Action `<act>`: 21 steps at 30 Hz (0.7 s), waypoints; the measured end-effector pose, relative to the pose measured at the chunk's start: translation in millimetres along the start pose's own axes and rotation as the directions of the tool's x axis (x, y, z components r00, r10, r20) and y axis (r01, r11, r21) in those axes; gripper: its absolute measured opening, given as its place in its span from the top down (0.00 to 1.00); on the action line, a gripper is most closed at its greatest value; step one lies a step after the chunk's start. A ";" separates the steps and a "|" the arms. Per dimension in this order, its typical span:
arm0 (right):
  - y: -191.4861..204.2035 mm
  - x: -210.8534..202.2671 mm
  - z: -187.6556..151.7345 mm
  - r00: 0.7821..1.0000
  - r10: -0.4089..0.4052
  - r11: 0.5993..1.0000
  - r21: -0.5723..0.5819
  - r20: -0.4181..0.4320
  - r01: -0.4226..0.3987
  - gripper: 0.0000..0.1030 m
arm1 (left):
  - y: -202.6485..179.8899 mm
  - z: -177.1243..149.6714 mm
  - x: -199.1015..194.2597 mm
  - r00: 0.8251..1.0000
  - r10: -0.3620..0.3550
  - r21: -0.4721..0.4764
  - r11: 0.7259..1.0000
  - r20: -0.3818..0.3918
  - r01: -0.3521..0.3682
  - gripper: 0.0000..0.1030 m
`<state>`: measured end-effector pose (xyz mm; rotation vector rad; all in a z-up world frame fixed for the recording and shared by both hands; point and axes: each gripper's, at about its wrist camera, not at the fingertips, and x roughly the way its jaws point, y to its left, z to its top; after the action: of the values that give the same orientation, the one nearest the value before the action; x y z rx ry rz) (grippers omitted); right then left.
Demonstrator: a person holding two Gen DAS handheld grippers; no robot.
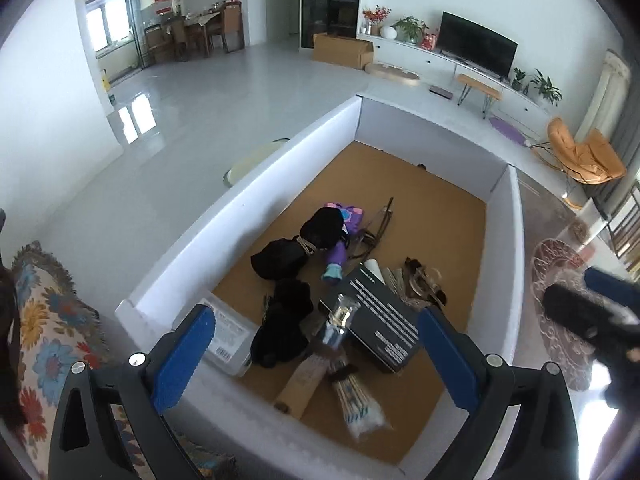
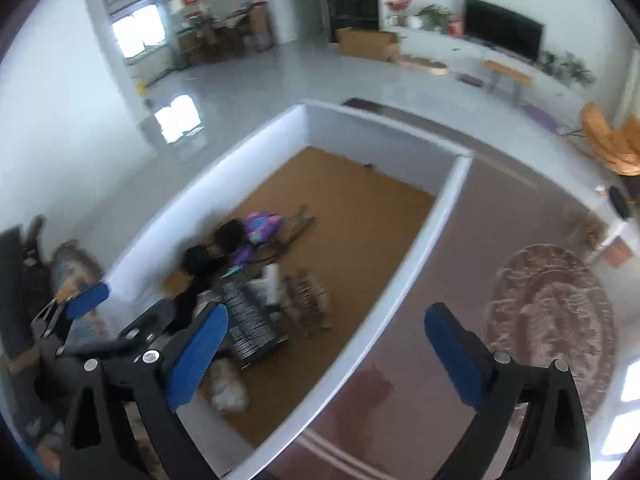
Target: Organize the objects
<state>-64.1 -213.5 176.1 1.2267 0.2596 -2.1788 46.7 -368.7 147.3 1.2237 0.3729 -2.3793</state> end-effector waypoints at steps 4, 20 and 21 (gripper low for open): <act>4.3 0.5 -9.0 0.999 0.012 1.000 0.010 -0.049 -0.012 0.04 | 4.5 -3.8 -22.5 0.999 0.016 -0.045 0.999 0.050 -0.014 0.00; 20.8 -6.4 -4.2 0.997 -0.048 0.996 -0.075 -0.067 0.043 0.04 | 3.0 -2.6 -26.2 0.995 0.081 -0.037 0.996 0.065 -0.078 0.01; 21.5 -6.0 -4.3 0.996 -0.052 0.996 -0.080 -0.067 0.046 0.04 | 3.5 -2.6 -25.2 0.995 0.083 -0.040 0.996 0.061 -0.080 0.01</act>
<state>-45.9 -226.1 181.4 1.2652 0.4040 -2.1490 63.2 -364.1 166.3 1.1229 0.3389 -2.3249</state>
